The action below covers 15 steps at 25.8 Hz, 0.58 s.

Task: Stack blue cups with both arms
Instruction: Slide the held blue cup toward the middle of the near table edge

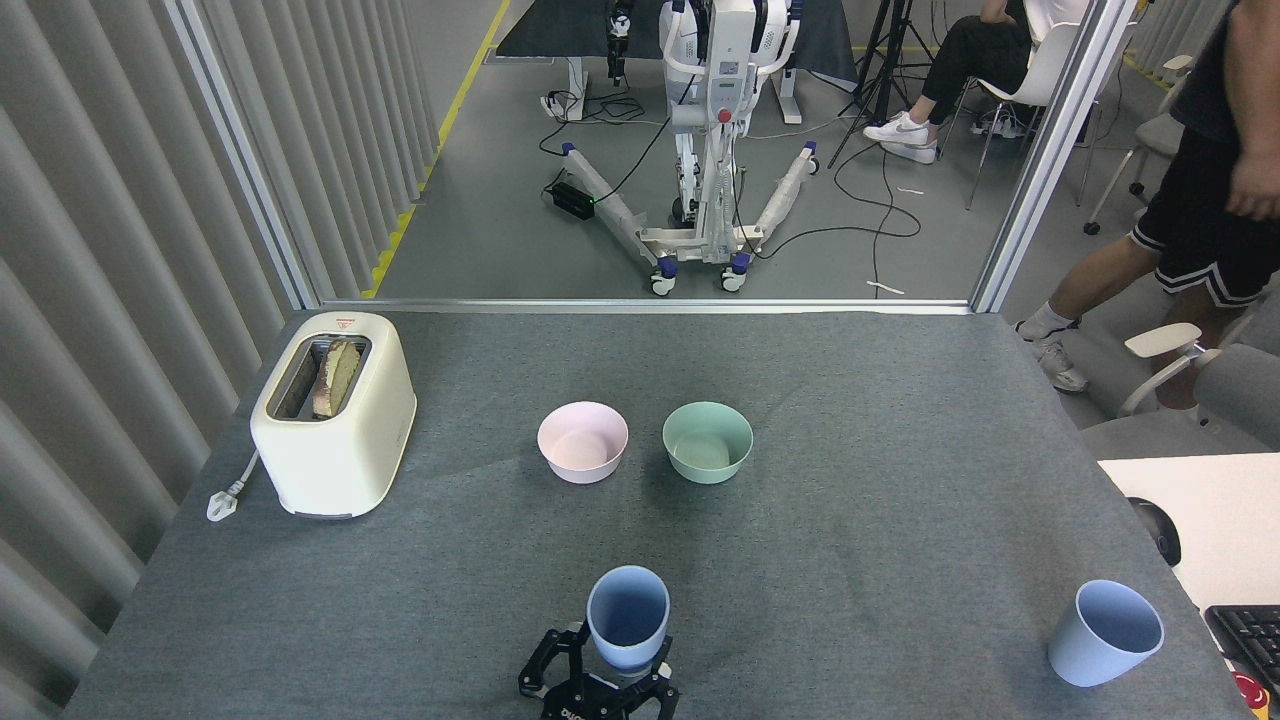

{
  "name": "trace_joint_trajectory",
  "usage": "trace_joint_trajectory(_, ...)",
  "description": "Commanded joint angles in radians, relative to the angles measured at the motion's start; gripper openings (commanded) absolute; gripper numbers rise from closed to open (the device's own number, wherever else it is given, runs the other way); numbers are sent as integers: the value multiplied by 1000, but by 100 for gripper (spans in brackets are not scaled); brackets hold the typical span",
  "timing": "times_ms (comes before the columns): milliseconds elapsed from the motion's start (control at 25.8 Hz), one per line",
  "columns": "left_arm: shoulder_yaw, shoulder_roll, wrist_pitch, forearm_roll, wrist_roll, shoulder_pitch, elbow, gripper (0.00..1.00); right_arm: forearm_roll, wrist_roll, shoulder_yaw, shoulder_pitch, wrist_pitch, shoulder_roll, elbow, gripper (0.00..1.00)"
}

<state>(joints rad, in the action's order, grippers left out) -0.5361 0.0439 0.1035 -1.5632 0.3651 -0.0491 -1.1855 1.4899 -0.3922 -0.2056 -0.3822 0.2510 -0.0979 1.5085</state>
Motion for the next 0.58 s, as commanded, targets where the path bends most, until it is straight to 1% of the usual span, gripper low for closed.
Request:
trace_joint_trajectory(0, -31, 50, 4, -44, 15, -25, 64, 41, 0, 0, -1, 0, -1, 1, -1, 100)
trace_joint_trajectory(155, -39, 48, 22, -46, 28, -17, 76, 37, 0, 0, 0, -3, -1, 0, -1, 100)
trace_joint_trajectory(271, -45, 45, 61, -46, 38, -25, 109, 37, 0, 0, 2, 0, -1, 0, -1, 100)
trace_joint_trajectory(426, -51, 44, 67, -46, 63, -25, 127, 38, 0, 0, 2, 2, -1, 0, -1, 100)
trace_joint_trajectory(542, -51, 45, 67, -44, 63, -25, 127, 41, -2, 0, 2, 2, -1, 1, -1, 100)
